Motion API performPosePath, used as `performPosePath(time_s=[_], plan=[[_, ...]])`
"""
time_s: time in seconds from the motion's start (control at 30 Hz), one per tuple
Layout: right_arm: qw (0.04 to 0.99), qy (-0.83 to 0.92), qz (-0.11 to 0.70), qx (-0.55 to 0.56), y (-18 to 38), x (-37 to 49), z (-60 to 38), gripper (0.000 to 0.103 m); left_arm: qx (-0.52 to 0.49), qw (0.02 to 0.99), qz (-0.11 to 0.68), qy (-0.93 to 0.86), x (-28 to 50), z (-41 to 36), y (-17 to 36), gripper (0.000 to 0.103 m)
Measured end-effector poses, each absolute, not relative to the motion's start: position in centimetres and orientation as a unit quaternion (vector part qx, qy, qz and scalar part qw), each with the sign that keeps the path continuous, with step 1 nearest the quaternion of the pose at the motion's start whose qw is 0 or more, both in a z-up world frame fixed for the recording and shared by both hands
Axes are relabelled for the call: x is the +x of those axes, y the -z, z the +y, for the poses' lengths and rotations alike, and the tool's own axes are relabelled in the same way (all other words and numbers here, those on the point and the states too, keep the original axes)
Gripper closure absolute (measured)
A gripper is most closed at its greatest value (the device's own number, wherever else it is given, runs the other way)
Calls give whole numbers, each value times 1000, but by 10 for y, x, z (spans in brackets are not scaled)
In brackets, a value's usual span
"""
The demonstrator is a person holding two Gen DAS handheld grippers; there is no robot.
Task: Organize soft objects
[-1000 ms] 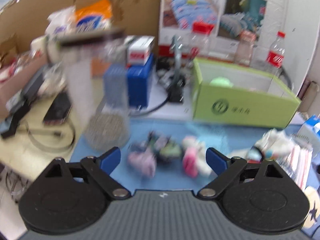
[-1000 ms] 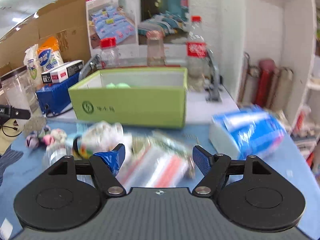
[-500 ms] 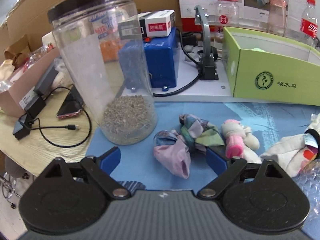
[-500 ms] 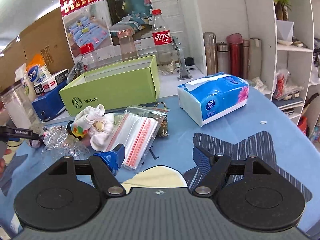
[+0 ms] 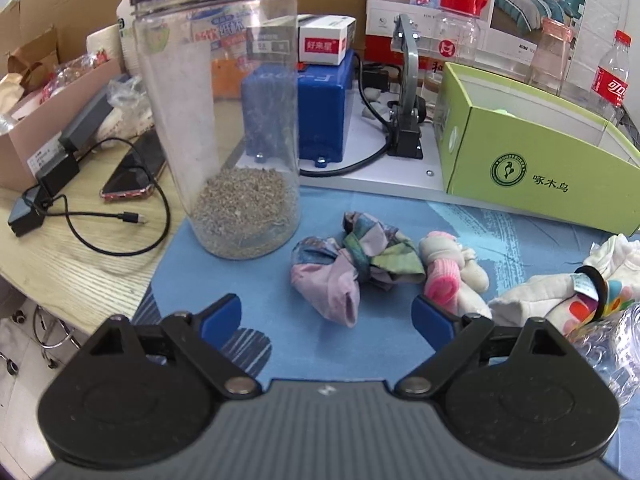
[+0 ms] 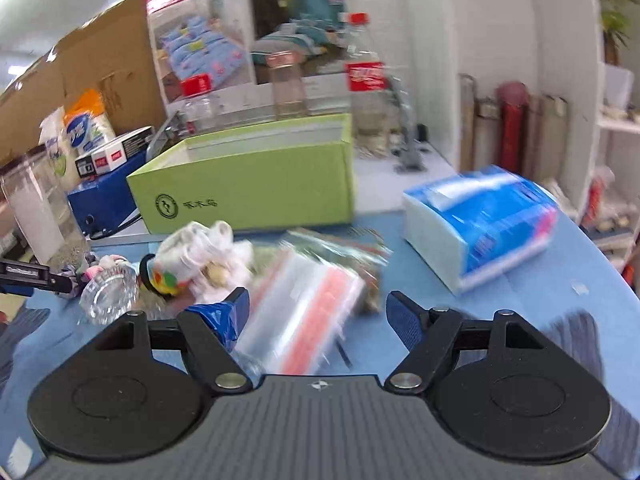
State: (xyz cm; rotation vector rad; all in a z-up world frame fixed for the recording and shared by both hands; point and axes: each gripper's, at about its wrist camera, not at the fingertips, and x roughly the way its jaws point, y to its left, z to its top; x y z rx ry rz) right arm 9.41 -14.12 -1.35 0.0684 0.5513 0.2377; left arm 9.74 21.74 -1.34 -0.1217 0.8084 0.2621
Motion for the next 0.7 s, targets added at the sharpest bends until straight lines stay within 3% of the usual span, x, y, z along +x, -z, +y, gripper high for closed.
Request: performPosePath(time_s=[0.17,0.47,0.57,0.7], plan=[[950,-77,303,4,36,129,-109,41,-70,904,403,-127,100,223,19,10],[957,-61,283,25,33,122,-99,40,-85,903,407,-105,101,216,19,10],[952,-54,301,-25,44,122,-90,40,-77,907,400,-107,95,216,15,10],[943,-53,328,-12,50,103,-117,39,-85,907,397,-113,93,223,14,10]])
